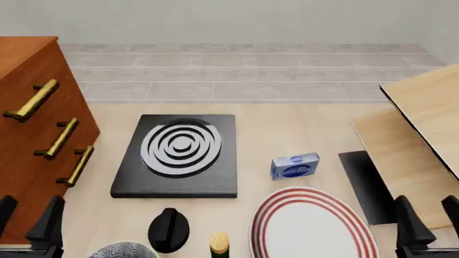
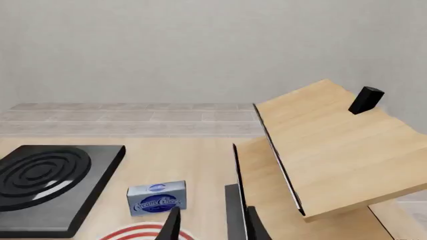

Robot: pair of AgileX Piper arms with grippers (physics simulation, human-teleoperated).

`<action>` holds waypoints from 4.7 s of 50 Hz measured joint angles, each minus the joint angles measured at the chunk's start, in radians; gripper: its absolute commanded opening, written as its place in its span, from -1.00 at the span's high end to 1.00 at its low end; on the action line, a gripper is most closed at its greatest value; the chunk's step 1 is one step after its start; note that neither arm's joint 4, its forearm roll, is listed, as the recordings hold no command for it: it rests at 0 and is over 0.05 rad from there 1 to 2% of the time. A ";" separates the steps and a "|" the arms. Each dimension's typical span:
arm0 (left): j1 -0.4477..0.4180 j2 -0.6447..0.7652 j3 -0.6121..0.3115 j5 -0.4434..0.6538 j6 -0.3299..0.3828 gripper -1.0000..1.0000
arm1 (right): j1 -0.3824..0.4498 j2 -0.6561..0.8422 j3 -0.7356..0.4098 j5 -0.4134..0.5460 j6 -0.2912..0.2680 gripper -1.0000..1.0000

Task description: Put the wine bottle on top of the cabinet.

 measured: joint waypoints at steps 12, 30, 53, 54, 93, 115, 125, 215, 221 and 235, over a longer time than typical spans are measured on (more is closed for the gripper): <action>0.001 0.001 -0.003 -0.001 -0.007 -1.00 | 0.000 0.004 -0.002 -0.001 0.000 -1.00; -0.172 -0.001 -0.071 0.049 0.029 -1.00 | 0.000 0.008 -0.002 -0.004 0.003 -1.00; -0.576 -0.002 -0.283 0.244 -0.055 -1.00 | -0.001 0.009 -0.003 -0.004 0.003 -1.00; -0.588 -0.002 -0.290 0.252 -0.060 -1.00 | -0.001 0.009 -0.003 -0.004 0.003 -1.00; -0.897 -0.002 -0.311 0.299 -0.164 -1.00 | -0.001 0.014 -0.004 -0.009 0.003 -1.00; -1.006 0.014 -0.230 0.240 -0.167 -1.00 | -0.001 0.015 -0.004 -0.009 0.003 -1.00; -1.036 0.091 -0.178 0.144 -0.155 -1.00 | -0.001 0.019 -0.003 -0.015 0.003 -1.00; -1.195 1.089 -0.090 -0.805 -0.135 -1.00 | -0.001 0.024 -0.003 -0.019 0.003 -1.00; -1.200 1.143 -0.095 -0.846 -0.135 -1.00 | -0.001 0.024 -0.003 -0.019 0.003 -1.00; -1.205 1.250 -0.102 -0.924 -0.131 -1.00 | -0.001 0.023 -0.003 -0.019 0.003 -1.00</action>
